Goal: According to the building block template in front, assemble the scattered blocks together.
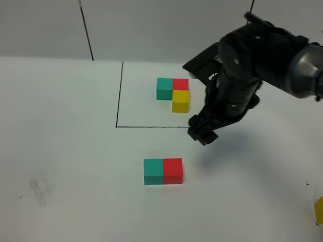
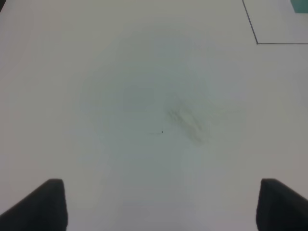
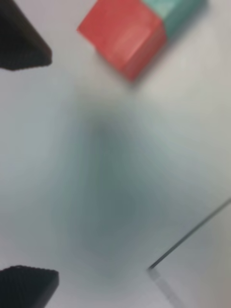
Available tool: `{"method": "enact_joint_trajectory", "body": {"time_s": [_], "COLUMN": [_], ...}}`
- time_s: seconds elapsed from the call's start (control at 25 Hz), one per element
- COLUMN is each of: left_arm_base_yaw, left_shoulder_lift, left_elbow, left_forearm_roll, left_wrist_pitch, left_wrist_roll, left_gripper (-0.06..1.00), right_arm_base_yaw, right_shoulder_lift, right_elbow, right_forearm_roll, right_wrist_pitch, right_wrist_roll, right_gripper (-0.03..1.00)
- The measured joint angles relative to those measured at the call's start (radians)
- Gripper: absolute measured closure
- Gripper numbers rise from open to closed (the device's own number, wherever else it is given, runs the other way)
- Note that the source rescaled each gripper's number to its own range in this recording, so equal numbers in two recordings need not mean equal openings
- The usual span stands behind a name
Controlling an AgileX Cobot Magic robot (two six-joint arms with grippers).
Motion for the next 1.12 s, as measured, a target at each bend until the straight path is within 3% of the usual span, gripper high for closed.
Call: {"method": "enact_joint_trajectory", "body": {"time_s": [0.2, 0.36, 0.64, 1.12], "left_arm_base_yaw": [0.000, 0.000, 0.000, 0.000], "left_shoulder_lift": [0.000, 0.000, 0.000, 0.000], "left_elbow": [0.000, 0.000, 0.000, 0.000], "left_forearm_roll": [0.000, 0.000, 0.000, 0.000], "left_wrist_pitch": [0.000, 0.000, 0.000, 0.000], "left_wrist_roll": [0.000, 0.000, 0.000, 0.000], "left_gripper": [0.13, 0.13, 0.13, 0.13], "right_arm_base_yaw": [-0.084, -0.174, -0.328, -0.446], "right_shoulder_lift": [-0.238, -0.371, -0.421, -0.421], "right_elbow": [0.291, 0.491, 0.637, 0.765], "right_forearm_roll": [-0.072, -0.087, -0.106, -0.116], "right_wrist_pitch": [-0.106, -0.142, -0.161, -0.267], "right_wrist_roll": [0.266, 0.382, 0.454, 0.473], "right_gripper": [0.29, 0.29, 0.29, 0.29]}}
